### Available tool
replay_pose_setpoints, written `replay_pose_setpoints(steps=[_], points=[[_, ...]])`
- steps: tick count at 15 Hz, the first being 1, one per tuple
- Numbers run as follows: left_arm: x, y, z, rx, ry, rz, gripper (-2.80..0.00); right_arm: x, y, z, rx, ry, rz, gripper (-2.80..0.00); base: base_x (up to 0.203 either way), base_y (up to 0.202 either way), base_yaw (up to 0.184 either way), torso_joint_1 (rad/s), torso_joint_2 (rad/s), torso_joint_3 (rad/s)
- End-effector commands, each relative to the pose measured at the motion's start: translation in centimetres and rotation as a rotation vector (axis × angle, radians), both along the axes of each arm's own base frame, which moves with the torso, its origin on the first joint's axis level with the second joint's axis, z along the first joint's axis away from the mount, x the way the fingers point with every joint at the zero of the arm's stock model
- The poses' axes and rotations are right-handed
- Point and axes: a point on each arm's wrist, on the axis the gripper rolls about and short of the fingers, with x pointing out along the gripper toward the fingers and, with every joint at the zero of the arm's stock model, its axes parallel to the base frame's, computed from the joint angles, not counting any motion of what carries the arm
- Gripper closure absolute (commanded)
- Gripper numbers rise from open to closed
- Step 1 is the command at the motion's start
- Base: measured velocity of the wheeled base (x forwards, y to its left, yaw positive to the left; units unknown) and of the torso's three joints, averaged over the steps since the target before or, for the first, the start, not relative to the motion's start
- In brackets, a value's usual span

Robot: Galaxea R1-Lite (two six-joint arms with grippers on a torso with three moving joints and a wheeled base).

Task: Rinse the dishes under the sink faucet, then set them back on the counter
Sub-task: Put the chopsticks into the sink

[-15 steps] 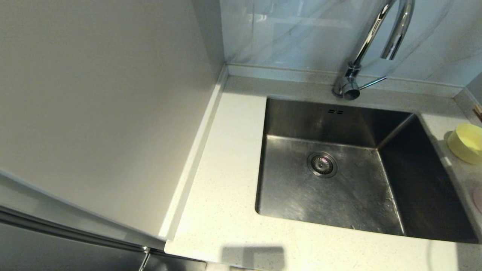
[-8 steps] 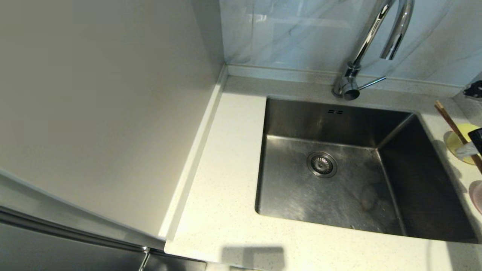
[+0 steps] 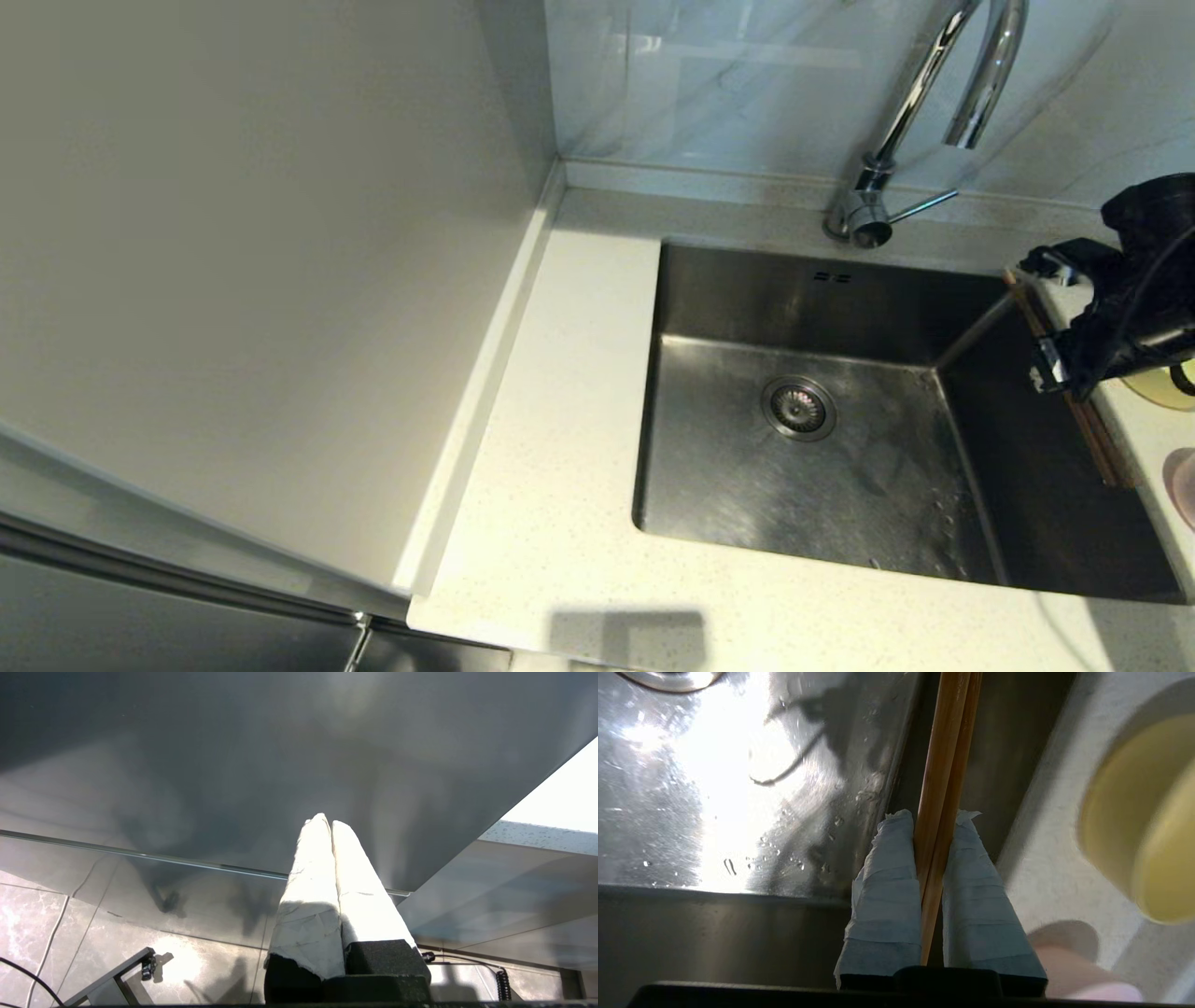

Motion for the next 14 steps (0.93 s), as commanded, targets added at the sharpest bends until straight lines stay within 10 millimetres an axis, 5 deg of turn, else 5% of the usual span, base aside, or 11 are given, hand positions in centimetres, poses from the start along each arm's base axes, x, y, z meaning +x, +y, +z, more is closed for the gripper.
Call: replay_pose_setpoints(steps=[1,14], points=[[0.0,0.0,0.0,0.0,-0.004,0.001,0.0,1.9,0.6,-2.7,0.004,0.071,0.006,0.0,0.0,0.0,0.0,0.0,0.0,0.0],[0.0,0.0,0.0,0.0,-0.004,0.001,0.0,8.4,2.8,-13.3,-0.037,0.161,-0.039,0.0,0.0,0.0,0.0,0.0,0.0,0.0]])
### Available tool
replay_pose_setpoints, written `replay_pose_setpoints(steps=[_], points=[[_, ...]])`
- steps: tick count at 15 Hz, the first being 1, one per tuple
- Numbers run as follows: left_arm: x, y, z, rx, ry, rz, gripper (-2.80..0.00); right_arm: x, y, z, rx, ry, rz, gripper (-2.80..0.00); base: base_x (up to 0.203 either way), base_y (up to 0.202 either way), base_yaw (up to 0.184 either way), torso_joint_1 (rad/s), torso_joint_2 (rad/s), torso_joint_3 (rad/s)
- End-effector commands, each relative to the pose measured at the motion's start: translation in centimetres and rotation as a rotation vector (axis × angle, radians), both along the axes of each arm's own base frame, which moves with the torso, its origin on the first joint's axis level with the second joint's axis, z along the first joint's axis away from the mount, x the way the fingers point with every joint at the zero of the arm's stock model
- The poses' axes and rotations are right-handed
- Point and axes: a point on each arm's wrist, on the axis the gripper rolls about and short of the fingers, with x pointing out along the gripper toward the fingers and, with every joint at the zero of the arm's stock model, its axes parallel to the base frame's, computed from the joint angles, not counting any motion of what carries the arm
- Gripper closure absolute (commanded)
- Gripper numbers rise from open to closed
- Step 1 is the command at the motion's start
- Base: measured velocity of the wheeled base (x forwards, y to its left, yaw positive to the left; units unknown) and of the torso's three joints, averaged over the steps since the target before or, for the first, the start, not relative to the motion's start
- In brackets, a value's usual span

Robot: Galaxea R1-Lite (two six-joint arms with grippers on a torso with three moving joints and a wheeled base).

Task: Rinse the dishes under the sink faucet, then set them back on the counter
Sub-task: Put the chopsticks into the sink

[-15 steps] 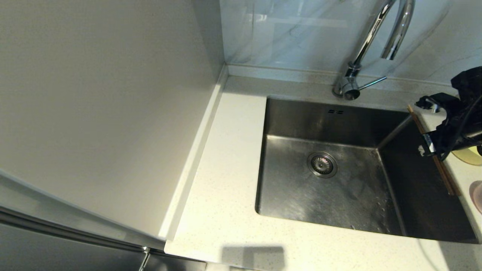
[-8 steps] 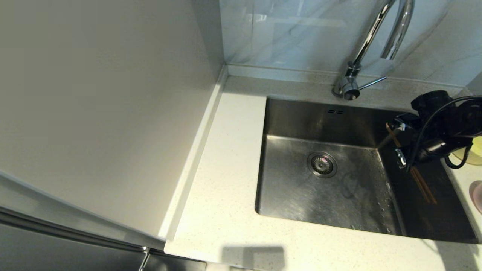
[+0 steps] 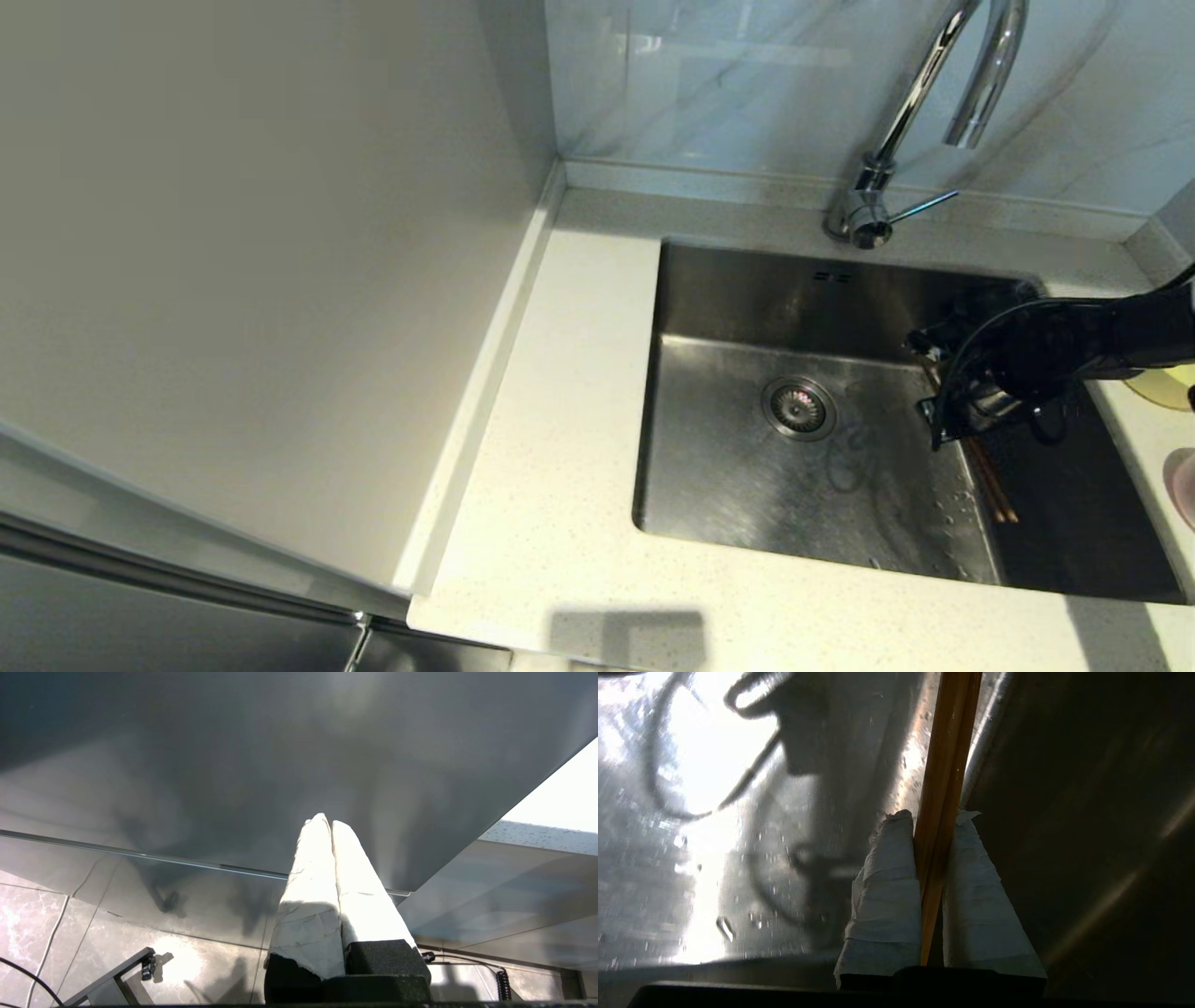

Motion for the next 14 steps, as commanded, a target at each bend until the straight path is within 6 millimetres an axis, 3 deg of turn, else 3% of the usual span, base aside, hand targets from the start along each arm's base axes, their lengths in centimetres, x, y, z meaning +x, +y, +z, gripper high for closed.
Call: replay_pose_setpoints(steps=[1,11,14], points=[[0.0,0.0,0.0,-0.001,-0.004,0.001,0.0,1.3,0.2,-2.9,-0.004,0.036,-0.002,0.0,0.0,0.0,0.0,0.0,0.0,0.0],[0.0,0.0,0.0,-0.001,-0.004,0.001,0.0,5.7,0.7,-7.8,-0.05,0.016,-0.033,0.0,0.0,0.0,0.0,0.0,0.0,0.0],[0.0,0.0,0.0,-0.001,-0.004,0.001,0.0,6.6,0.6,-8.5,-0.07,-0.002,-0.065,0.0,0.0,0.0,0.0,0.0,0.0,0.0]])
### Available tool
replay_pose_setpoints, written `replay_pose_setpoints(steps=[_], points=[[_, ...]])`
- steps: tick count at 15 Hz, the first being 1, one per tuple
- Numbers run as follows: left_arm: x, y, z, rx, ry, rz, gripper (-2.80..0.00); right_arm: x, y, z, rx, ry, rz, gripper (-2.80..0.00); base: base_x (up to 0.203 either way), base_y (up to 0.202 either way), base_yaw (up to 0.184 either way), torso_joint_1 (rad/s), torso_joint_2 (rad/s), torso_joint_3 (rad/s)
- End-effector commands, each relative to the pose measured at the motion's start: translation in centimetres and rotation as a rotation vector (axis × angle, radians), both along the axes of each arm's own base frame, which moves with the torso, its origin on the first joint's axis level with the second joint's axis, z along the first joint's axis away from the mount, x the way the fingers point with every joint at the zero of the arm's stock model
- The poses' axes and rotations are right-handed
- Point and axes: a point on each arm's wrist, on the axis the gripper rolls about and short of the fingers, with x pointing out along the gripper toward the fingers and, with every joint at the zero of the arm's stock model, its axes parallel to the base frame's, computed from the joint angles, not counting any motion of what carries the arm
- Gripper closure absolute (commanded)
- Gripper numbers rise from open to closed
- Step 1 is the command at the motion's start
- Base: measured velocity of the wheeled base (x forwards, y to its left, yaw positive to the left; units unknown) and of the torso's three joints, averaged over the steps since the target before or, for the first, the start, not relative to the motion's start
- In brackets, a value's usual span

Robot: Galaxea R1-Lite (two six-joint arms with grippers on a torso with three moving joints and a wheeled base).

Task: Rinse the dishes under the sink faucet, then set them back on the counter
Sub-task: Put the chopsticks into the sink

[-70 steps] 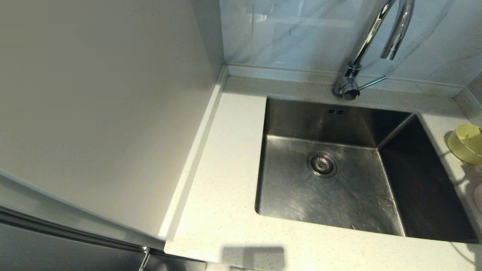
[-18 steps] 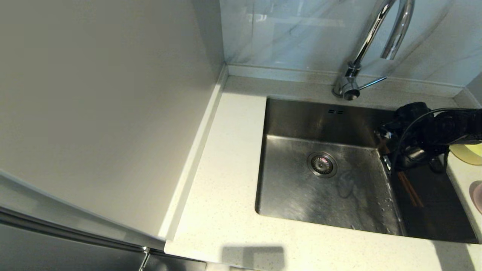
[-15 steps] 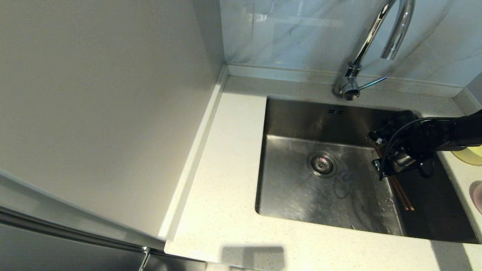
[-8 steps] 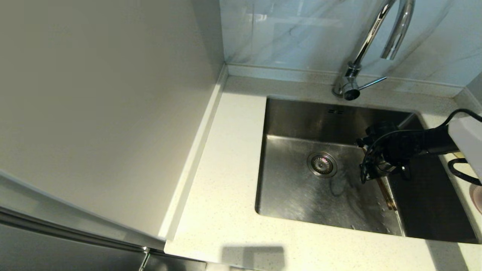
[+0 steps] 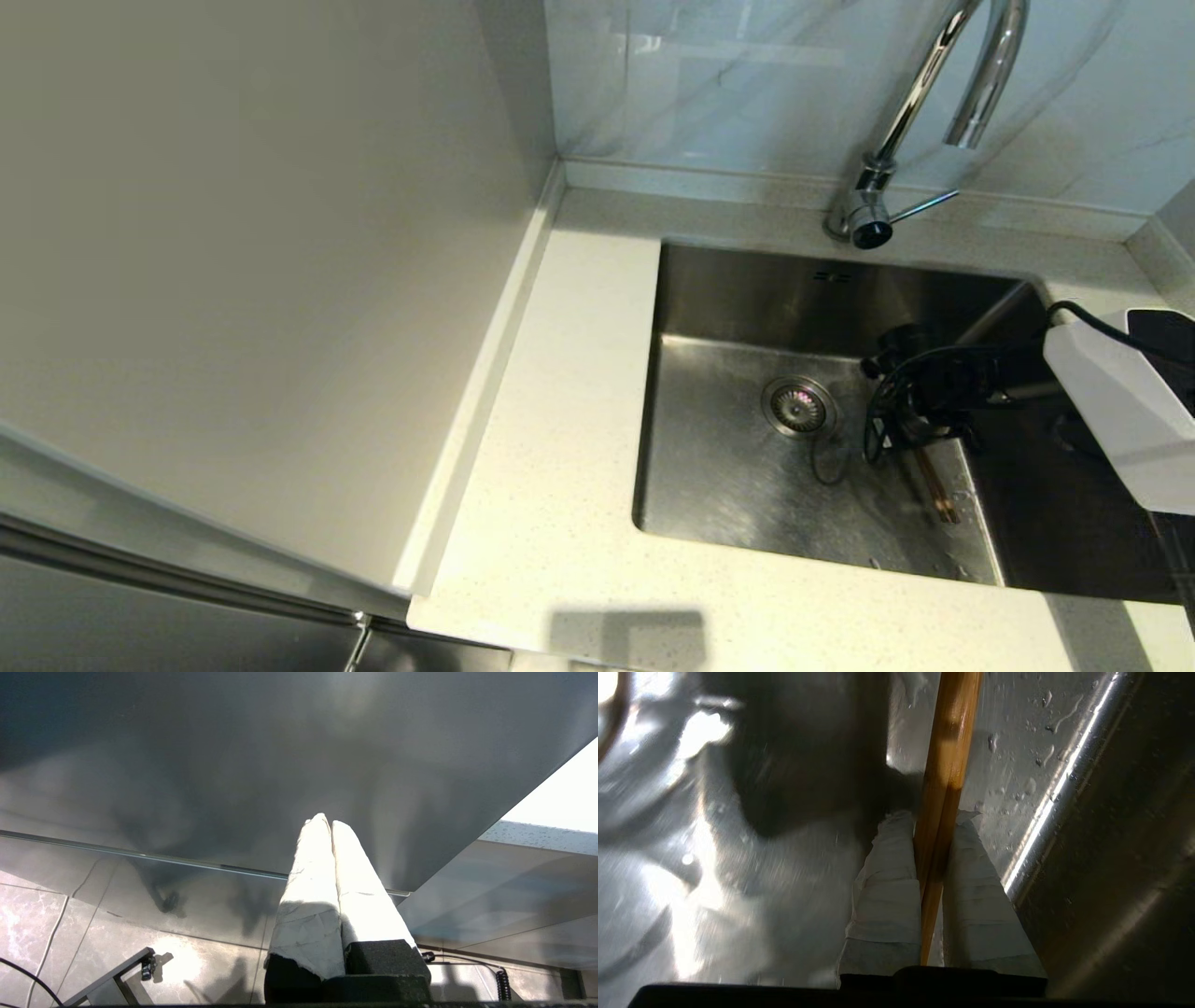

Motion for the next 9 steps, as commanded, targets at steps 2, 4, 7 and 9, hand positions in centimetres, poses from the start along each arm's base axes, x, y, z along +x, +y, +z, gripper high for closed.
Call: replay_pose_setpoints(steps=[2,4,7,9], points=[[-0.02,0.0,0.0,0.0,-0.003,0.0,0.0,0.6,-0.05,-1.23,-0.006,0.012,-0.003,0.0,0.0,0.0,0.0,0.0,0.0,0.0],[-0.02,0.0,0.0,0.0,-0.003,0.0,0.0,0.57,-0.06,-1.42,-0.013,0.019,-0.008,0.0,0.0,0.0,0.0,0.0,0.0,0.0],[-0.02,0.0,0.0,0.0,-0.003,0.0,0.0,0.59,-0.09,-1.44,-0.023,0.019,-0.015,-2.8,0.0,0.0,0.0,0.0,0.0,0.0],[-0.02,0.0,0.0,0.0,-0.003,0.0,0.0,0.52,-0.09,-1.11,-0.022,0.013,-0.017,-2.8,0.0,0.0,0.0,0.0,0.0,0.0]])
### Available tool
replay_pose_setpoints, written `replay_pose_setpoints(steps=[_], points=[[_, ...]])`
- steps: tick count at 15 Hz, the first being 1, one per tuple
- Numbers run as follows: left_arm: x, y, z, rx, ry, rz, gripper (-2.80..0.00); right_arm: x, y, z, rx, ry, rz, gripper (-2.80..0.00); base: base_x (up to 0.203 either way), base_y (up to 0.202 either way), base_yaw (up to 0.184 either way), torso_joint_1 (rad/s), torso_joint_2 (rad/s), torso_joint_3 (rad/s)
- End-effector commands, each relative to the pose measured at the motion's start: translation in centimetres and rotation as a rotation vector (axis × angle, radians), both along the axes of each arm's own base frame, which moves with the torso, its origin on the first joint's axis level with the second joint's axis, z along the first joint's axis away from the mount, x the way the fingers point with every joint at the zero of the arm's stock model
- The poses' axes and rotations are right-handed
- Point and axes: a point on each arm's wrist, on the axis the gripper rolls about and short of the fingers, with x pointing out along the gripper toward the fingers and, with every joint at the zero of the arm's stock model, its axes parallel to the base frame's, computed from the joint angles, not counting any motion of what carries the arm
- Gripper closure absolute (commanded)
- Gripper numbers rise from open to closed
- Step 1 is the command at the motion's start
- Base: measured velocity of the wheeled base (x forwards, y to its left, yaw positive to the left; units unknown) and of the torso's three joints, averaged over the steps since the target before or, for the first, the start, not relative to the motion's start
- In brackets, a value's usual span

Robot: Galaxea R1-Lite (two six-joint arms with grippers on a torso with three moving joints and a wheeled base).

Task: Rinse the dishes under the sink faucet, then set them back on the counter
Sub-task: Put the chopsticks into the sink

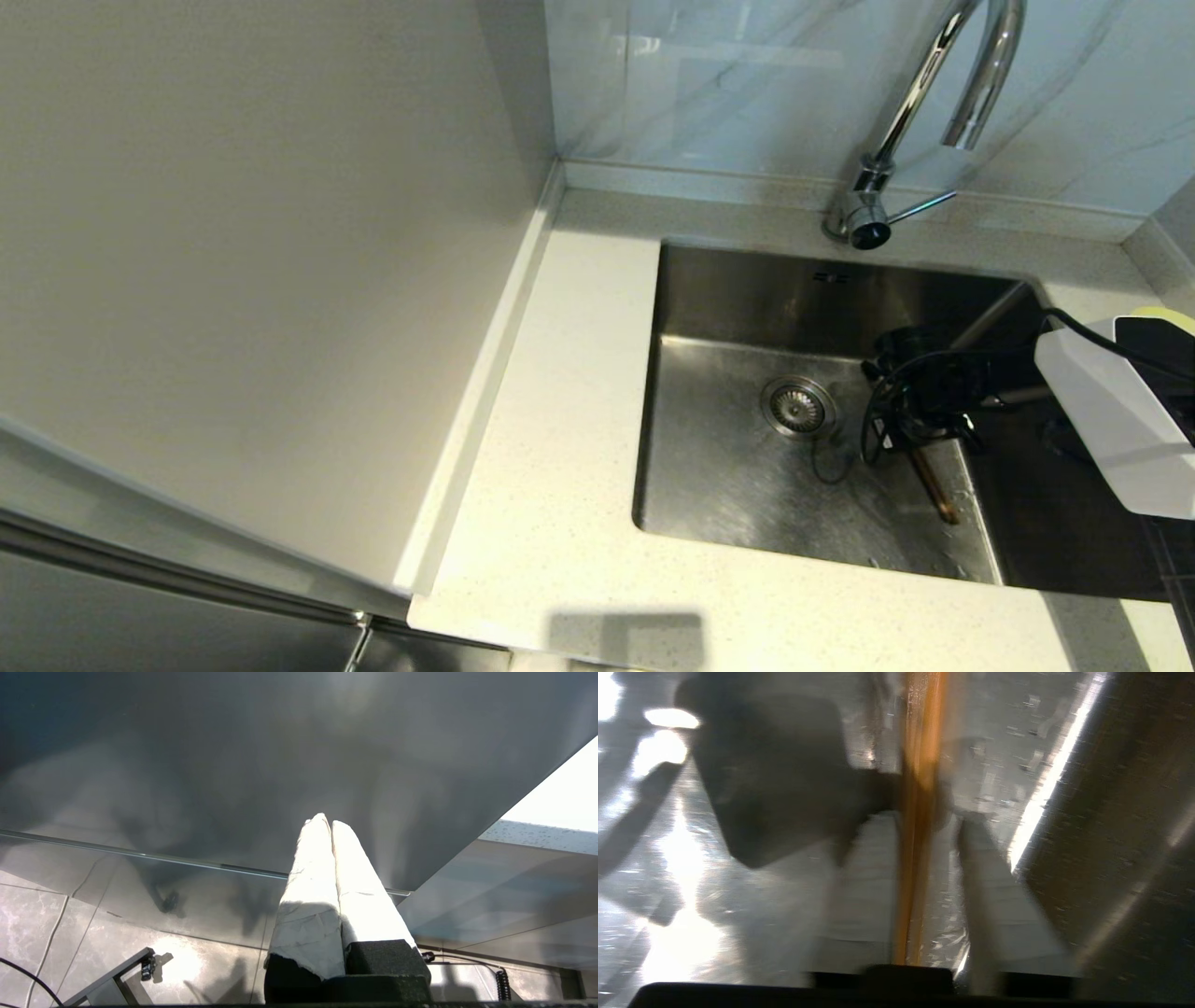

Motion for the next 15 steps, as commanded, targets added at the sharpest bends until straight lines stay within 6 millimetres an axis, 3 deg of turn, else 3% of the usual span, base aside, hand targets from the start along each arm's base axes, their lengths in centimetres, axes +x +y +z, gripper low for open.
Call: replay_pose_setpoints(steps=[1,5,8,11,15], points=[[0.0,0.0,0.0,0.0,-0.003,0.001,0.0,-0.1,0.1,0.2,0.0,0.0,0.002,-2.8,0.0,0.0,0.0,0.0,0.0,0.0],[0.0,0.0,0.0,0.0,-0.003,0.001,0.0,-0.5,0.1,2.0,0.002,-0.03,0.001,-2.8,0.0,0.0,0.0,0.0,0.0,0.0],[0.0,0.0,0.0,0.0,-0.003,0.001,0.0,-1.9,0.2,6.0,0.006,-0.094,0.002,-2.8,0.0,0.0,0.0,0.0,0.0,0.0],[0.0,0.0,0.0,0.0,-0.003,0.001,0.0,-5.5,0.4,13.0,0.037,-0.211,0.034,-2.8,0.0,0.0,0.0,0.0,0.0,0.0],[0.0,0.0,0.0,0.0,-0.003,0.001,0.0,-14.3,0.6,21.5,0.075,-0.35,0.095,-2.8,0.0,0.0,0.0,0.0,0.0,0.0]])
